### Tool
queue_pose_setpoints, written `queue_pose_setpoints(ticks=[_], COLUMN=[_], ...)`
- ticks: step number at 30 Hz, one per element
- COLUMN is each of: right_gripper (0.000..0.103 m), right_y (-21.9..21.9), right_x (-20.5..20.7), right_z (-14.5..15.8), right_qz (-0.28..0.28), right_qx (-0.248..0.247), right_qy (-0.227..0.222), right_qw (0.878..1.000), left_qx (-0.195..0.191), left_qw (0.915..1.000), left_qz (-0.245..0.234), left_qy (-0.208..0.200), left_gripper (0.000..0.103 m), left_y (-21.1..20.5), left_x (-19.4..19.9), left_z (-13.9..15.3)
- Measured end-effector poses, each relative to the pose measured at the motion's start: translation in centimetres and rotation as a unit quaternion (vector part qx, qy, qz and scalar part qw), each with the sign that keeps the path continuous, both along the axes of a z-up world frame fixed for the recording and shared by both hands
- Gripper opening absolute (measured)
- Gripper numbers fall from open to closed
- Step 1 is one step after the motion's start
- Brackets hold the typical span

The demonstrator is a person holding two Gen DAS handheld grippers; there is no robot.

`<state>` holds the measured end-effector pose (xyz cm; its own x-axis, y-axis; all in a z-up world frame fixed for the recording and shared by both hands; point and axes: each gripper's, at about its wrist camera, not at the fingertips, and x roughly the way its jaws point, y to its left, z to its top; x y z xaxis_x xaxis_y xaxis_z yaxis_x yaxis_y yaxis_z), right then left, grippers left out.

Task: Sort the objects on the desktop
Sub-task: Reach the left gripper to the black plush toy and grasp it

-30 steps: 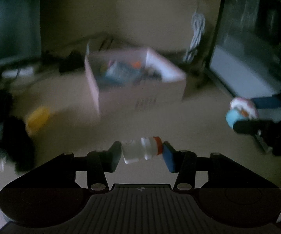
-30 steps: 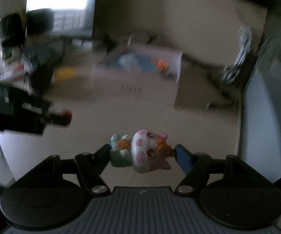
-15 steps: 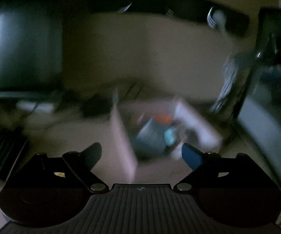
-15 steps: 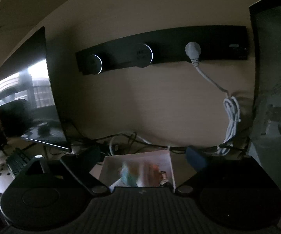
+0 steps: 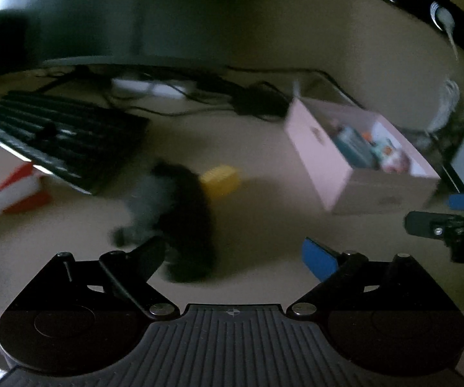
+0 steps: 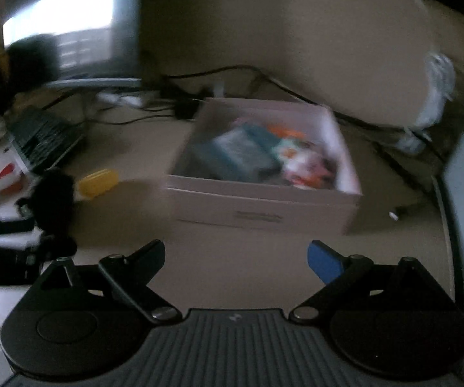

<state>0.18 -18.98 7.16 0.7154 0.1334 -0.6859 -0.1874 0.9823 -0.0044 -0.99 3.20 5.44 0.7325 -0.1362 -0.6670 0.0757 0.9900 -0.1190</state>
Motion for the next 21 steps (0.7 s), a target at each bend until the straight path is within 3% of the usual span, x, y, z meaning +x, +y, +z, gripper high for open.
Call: queue_pose_setpoints(ticks=[2, 3, 5, 7, 14, 16, 18, 20, 21], right_gripper=[0.092, 0.084, 0.073, 0.07, 0.07, 0.061, 0.044, 0.04, 0.032], right_y=[2.4, 3.7, 6.2, 8.2, 12.9, 13.8, 14.4, 14.0, 13.7], right_x=[0.4, 0.8, 2.3, 4.3, 12.7, 14.0, 14.4, 14.0, 13.6], right_z=[0.3, 0.3, 0.1, -0.2, -2.1, -3.0, -4.0, -4.5, -4.6], right_qz=[0.032, 0.049, 0.081, 0.094, 0.021, 0.014, 0.016, 0.021, 0.023], right_qx=[-0.011, -0.015, -0.004, 0.019, 0.109, 0.1, 0.077, 0.081, 0.079], right_qy=[-0.015, -0.018, -0.004, 0.016, 0.089, 0.095, 0.104, 0.11, 0.115], right_qw=[0.999, 0.998, 0.997, 0.995, 0.99, 0.99, 0.992, 0.99, 0.99], left_qx=[0.004, 0.008, 0.009, 0.001, -0.024, -0.03, -0.032, -0.036, -0.038], left_qw=[0.9998, 0.9994, 0.998, 0.9964, 0.9927, 0.9915, 0.9904, 0.9895, 0.9893], left_qz=[0.02, 0.034, 0.06, 0.078, 0.107, 0.118, 0.127, 0.134, 0.135], left_qy=[0.0, 0.004, 0.018, 0.031, 0.05, 0.048, 0.043, 0.04, 0.039], left_gripper=[0.097, 0.097, 0.097, 0.097, 0.097, 0.097, 0.097, 0.097, 0.097], left_y=[1.4, 2.0, 3.5, 5.1, 8.2, 8.8, 9.4, 9.8, 9.9], left_x=[-0.6, -0.9, -1.9, -3.1, -7.3, -8.0, -8.3, -8.3, -8.2], left_z=[0.2, 0.0, -0.5, -1.0, -1.3, -1.1, -0.9, -0.9, -0.8])
